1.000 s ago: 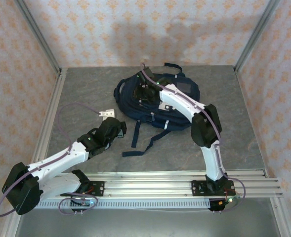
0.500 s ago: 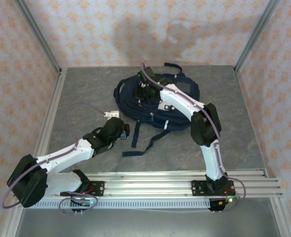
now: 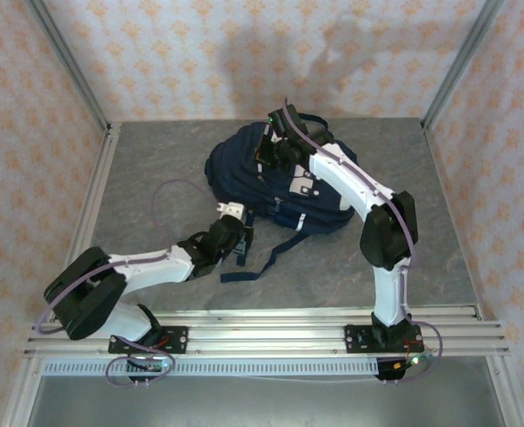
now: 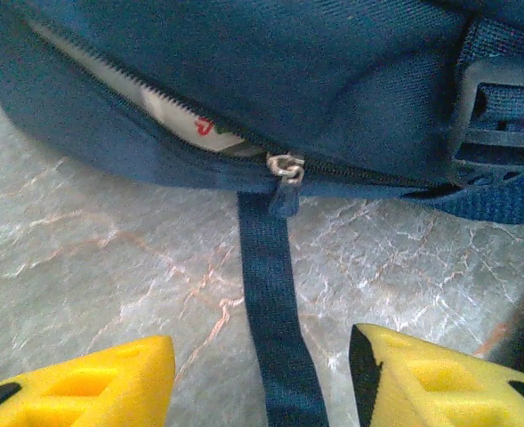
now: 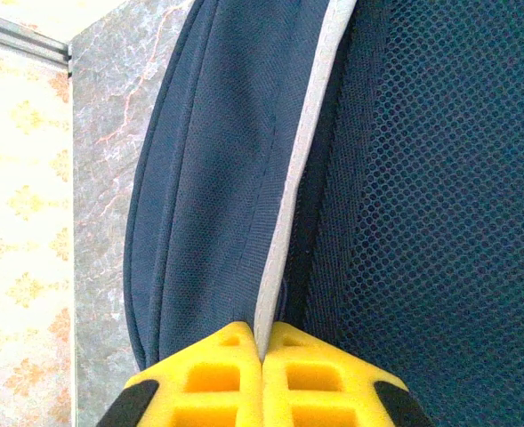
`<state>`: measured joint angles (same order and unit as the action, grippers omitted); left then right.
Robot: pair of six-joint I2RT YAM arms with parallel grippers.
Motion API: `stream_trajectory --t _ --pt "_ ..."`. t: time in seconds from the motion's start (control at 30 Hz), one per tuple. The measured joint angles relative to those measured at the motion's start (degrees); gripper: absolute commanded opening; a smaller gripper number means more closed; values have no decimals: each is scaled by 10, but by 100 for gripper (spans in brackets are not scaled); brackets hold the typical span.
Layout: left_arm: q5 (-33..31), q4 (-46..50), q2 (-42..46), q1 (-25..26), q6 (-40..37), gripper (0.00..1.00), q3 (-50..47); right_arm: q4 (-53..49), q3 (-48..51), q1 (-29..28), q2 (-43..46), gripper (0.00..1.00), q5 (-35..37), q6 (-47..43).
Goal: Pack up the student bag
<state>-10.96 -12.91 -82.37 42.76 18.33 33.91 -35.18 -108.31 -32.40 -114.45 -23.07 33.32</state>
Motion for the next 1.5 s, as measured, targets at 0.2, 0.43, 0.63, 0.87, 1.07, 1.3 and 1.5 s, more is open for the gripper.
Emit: stream_trajectory --t 0.2,0.43,0.63,0.87,1.07,1.3,1.5 --pt "-9 -139 -73 0 -56 57 -40 0 5 5 3 0 -14 8" --pt "-19 -203 -127 0 -82 57 -32 5 21 6 14 0 -25 14" --pt "-14 -227 -162 -17 -84 53 -10 19 38 7 19 0 -38 23" --pt "-8 -242 -199 -28 -91 26 31 31 50 7 22 0 -46 27" --pt "1 -238 -212 -32 -95 2 47 35 59 7 27 0 -48 26" --pt "7 -228 -189 -45 -89 0 30 29 59 7 31 0 -38 9" --pt "13 -201 -162 -58 -68 0 25 11 59 6 38 0 -19 -30"
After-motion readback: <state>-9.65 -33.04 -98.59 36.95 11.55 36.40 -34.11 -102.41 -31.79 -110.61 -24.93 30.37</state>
